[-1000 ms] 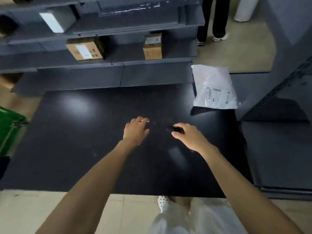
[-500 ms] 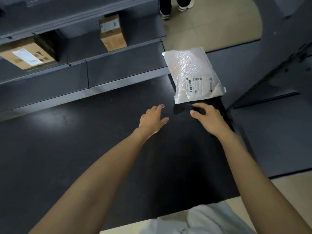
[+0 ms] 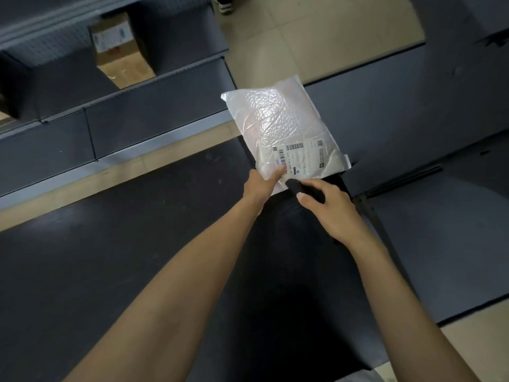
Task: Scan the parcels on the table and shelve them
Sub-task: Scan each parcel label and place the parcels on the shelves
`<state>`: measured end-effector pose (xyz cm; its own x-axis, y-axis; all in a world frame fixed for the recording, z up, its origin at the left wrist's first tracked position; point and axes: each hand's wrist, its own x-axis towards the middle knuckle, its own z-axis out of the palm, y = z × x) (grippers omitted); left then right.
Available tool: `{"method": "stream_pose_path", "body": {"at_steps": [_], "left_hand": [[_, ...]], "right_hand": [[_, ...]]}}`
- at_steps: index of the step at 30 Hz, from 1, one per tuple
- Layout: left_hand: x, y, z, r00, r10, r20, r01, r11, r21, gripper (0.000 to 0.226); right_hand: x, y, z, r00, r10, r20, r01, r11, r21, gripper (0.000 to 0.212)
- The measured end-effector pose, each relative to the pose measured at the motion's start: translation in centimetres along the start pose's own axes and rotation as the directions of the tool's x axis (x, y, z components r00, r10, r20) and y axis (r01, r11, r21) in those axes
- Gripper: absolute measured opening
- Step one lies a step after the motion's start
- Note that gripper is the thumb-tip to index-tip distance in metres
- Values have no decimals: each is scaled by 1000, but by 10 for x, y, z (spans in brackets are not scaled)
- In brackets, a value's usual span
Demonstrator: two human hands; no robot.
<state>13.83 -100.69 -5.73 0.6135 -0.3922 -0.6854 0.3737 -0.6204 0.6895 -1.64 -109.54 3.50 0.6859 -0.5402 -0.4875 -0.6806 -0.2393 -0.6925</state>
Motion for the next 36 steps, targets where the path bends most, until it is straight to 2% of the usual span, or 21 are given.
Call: {"method": "stream_pose_path", "body": {"at_steps": [3, 6, 9, 12, 15, 18, 22, 30, 36], "left_hand": [[1, 0, -2, 996, 36, -76, -43, 995, -95, 50], [-17, 9, -23, 990, 130, -49, -137, 975, -175, 37], [-44, 15, -62, 981, 193, -33, -195, 950, -246, 33], [-75, 11, -107, 967, 242, -78, -254, 928, -274, 32], [-109, 1, -157, 940, 296, -170, -330, 914, -237, 32], [-141, -13, -205, 904, 350, -247, -392, 909, -145, 37], [-190, -27, -256, 847, 401, -350, -456, 886, -87, 34], [-271, -33, -305, 756, 493, -431, -550, 835, -8, 41], [-302, -45, -314, 739, 530, -415, -587, 809, -13, 35]], "right_hand": [[2, -3, 2, 1000, 9, 2, -9, 1000, -4, 44], [-4, -13, 10, 1000, -16, 11, 17, 1000, -22, 44], [-18, -32, 25, 998, -52, 37, 53, 998, -29, 44], [-44, -56, 46, 989, -122, 83, 125, 992, -25, 43], [-79, -81, 66, 977, -189, 94, 190, 982, 2, 44], [-116, -108, 80, 957, -288, 34, 288, 957, 12, 43], [-163, -147, 86, 898, -438, 39, 440, 896, -63, 45], [-246, -192, 102, 802, -595, 47, 593, 784, -186, 43], [-282, -191, 120, 801, -596, 67, 594, 773, -224, 42]]}}
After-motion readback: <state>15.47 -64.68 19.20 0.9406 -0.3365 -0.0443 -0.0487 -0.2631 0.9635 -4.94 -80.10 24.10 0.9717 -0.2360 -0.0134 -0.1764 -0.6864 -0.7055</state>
